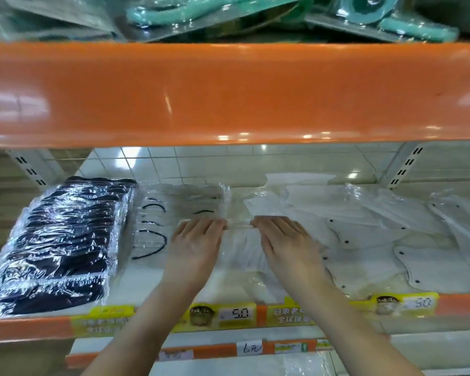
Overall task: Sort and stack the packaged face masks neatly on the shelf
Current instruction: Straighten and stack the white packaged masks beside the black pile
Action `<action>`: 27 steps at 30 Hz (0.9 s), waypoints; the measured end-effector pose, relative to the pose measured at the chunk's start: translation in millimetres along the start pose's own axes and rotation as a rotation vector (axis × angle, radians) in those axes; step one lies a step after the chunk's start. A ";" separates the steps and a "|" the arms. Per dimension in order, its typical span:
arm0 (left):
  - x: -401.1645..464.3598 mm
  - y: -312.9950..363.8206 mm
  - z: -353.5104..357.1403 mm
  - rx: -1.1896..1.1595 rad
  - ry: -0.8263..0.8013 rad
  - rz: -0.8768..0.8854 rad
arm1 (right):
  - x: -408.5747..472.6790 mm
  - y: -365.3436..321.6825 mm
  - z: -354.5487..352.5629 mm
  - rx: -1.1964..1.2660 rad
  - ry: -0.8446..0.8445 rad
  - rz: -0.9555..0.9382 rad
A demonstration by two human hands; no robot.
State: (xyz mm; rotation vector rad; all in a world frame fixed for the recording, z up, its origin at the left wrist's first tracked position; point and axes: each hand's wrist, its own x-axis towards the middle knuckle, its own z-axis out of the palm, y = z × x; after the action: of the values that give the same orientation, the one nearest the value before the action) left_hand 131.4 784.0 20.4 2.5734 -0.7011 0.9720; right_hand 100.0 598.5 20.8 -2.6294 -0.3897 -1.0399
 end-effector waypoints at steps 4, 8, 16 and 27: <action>-11.5 -41.8 -15.3 -0.005 0.041 -0.006 | 12.5 -30.7 23.6 0.104 -0.040 -0.035; -33.5 -73.4 -18.0 0.032 0.027 0.016 | 8.3 -57.5 48.5 0.097 -0.135 -0.018; -75.4 -90.5 -8.1 0.044 -0.208 -0.044 | -19.4 -87.3 76.1 0.022 -0.430 0.071; -75.9 -83.5 -10.8 0.126 -0.619 -0.231 | -17.6 -115.3 90.6 -0.116 -0.521 0.200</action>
State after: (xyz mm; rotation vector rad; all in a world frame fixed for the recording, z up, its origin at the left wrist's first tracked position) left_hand 121.2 883.9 -32.2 3.0001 -0.4674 0.1378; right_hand 103.4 734.8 -36.0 -2.9482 -0.1669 -0.3138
